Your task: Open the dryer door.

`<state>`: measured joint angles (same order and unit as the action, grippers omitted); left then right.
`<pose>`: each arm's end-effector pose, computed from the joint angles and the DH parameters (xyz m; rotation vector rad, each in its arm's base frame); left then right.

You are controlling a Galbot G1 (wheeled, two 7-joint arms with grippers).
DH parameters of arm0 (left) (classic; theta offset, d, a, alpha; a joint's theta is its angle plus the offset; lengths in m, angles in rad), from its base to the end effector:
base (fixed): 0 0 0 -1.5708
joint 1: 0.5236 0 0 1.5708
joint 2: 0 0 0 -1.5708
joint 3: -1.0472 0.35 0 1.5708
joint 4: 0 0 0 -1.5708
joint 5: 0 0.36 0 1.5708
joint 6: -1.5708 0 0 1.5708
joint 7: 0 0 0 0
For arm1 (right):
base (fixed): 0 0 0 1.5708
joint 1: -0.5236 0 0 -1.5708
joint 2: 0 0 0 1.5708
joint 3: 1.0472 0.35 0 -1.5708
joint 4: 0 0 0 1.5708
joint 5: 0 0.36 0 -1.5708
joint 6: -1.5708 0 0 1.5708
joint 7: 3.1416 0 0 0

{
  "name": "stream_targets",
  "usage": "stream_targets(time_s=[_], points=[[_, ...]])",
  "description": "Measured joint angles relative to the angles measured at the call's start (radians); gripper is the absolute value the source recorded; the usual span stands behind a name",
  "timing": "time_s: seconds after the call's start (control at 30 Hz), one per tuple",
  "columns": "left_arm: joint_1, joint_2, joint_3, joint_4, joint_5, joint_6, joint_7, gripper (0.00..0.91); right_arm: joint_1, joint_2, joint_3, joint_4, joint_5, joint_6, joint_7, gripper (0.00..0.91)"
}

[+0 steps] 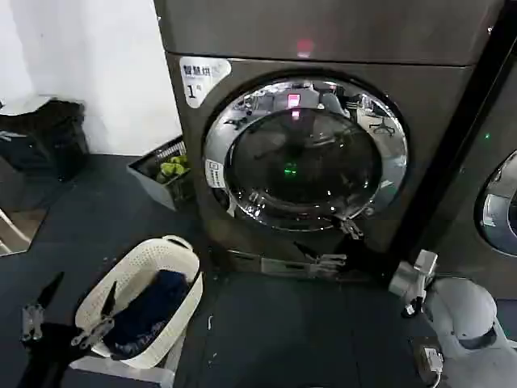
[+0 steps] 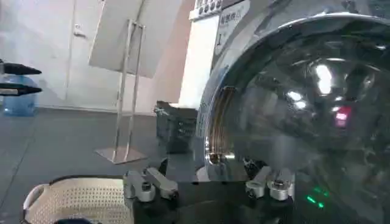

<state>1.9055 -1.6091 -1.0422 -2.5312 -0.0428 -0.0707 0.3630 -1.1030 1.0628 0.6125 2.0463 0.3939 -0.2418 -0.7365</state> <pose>0.0726 0.1001 -0.1741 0.0374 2.9885 0.5732 0.3100 -0.1149 -0.1655 -1.2482 2.7512 -0.2950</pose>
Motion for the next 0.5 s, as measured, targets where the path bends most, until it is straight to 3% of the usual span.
stream_targets(time_s=[0.2, 0.5], points=[[-0.003, 0.0, 0.007, 0.003, -0.058, 0.014, -0.037, 0.907, 0.081, -0.018, -0.068, -0.054, 0.092, 0.025, 0.052, 0.907], [0.003, 0.0, 0.016, 0.015, -0.033, -0.039, -0.038, 0.907, 0.292, 0.014, -0.281, -0.237, 0.043, 0.019, 0.104, 0.907]])
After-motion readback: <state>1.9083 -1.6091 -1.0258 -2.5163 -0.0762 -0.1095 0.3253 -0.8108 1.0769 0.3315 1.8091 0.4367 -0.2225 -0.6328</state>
